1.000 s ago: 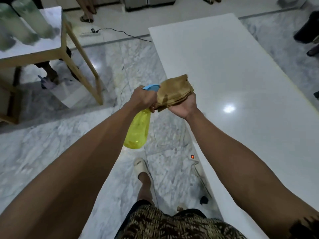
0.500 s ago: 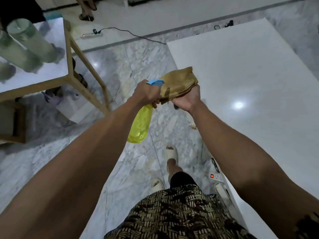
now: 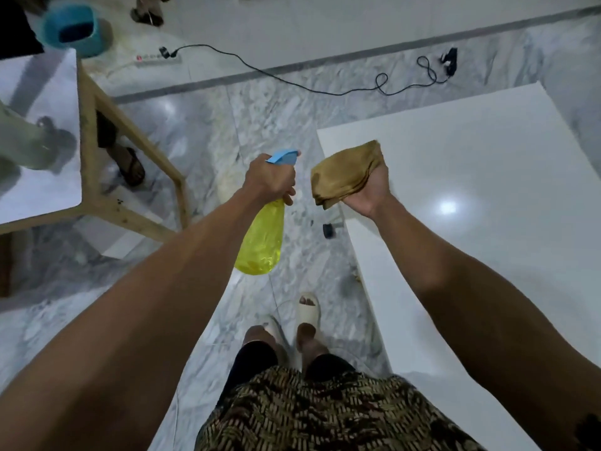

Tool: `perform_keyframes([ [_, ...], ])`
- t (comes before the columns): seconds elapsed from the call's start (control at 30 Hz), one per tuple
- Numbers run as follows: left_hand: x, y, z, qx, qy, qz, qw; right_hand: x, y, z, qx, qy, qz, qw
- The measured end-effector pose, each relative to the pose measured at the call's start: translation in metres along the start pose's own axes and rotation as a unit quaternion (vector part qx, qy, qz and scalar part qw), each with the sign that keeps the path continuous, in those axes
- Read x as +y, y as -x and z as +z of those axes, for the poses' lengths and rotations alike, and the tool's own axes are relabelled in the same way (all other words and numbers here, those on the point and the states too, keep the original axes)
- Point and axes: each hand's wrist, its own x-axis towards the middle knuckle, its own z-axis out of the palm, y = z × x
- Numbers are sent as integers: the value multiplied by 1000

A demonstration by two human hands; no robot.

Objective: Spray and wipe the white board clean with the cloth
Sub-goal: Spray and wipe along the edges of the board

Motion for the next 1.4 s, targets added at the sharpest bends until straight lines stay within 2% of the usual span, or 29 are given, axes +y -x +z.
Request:
perform_keyframes([
  [0.03, 4, -12, 1, -6, 3, 1, 1000, -14, -12, 4, 24, 27, -28, 999],
  [0.1, 10, -34, 2, -20, -1, 2, 1000, -42, -41, 13, 90, 152, -84, 981],
  [0.17, 13, -56, 1, -31, -1, -4, 1000, -66, -67, 25, 152, 315, -161, 923],
  [0.27, 11, -93, -5, -39, -7, -21, 999, -78, -121, 41, 190, 544, -262, 774],
  [0.33, 3, -116, -6, -40, -12, -26, 999, -63, -162, 39, 176, 711, -227, 642],
  [0.37, -2, -125, -7, -40, -12, -30, 999, -45, -178, 33, 151, 788, -175, 571],
  [0.4, -9, -134, -8, -42, -13, -33, 998, -24, -196, 21, 126, 837, -129, 517],
  [0.43, -14, -142, -9, -42, -16, -35, 998, -6, -205, 10, 108, 863, -125, 478],
  [0.47, -21, -149, -10, -42, -19, -41, 998, 7, -207, 2, 110, 869, -152, 457],
  [0.53, -29, -158, -12, -45, -20, -48, 998, 13, -205, -4, 146, 848, -235, 451],
  [0.57, -33, -161, -13, -45, -21, -53, 997, 10, -205, -2, 162, 839, -259, 451],
  [0.63, -39, -168, -14, -44, -19, -61, 997, 1, -212, 6, 174, 844, -279, 424],
  [0.77, -50, -176, -15, -55, -15, -61, 997, 9, -231, 7, 165, 872, -220, 405],
  [0.93, -59, -178, -9, -63, -5, -67, 996, 13, -235, 7, 193, 863, -217, 414],
  [1.2, -70, -171, 5, -85, -8, -58, 995, 17, -236, 5, 199, 883, -214, 368],
  [1.4, -77, -162, 7, -106, -20, -55, 993, 18, -232, 3, 186, 887, -209, 368],
])
